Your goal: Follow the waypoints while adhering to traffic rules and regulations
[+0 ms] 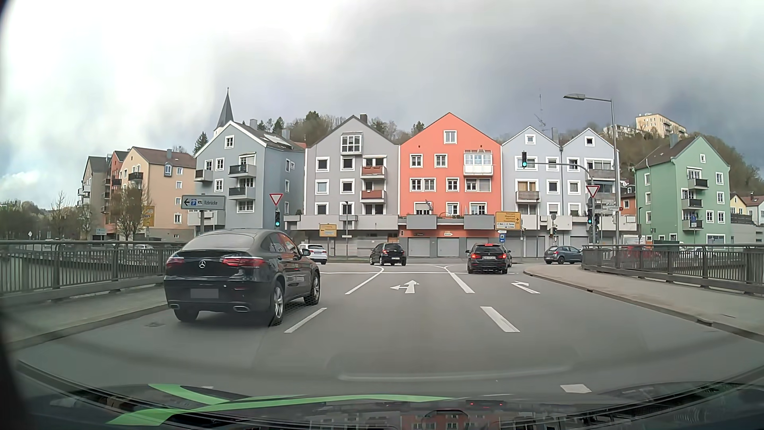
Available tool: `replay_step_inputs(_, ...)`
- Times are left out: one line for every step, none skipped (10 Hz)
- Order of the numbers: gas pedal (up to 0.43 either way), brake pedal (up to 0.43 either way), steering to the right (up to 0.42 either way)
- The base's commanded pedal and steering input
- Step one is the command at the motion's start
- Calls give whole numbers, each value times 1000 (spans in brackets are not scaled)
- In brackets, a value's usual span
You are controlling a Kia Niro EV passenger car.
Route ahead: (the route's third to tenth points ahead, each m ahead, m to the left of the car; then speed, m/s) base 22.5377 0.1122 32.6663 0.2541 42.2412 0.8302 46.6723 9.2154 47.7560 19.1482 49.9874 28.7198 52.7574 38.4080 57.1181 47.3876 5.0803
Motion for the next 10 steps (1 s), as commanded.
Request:
replay_step_inputs(130, 0, 9)
replay_step_inputs(130, 0, 9)
replay_step_inputs(130, 0, 9)
replay_step_inputs(130, 0, 9)
replay_step_inputs(130, 0, 10)
replay_step_inputs(150, 0, 10)
replay_step_inputs(150, 0, 14)
replay_step_inputs(150, 0, 15)
replay_step_inputs(150, 0, 11)
replay_step_inputs(150, 0, 8)
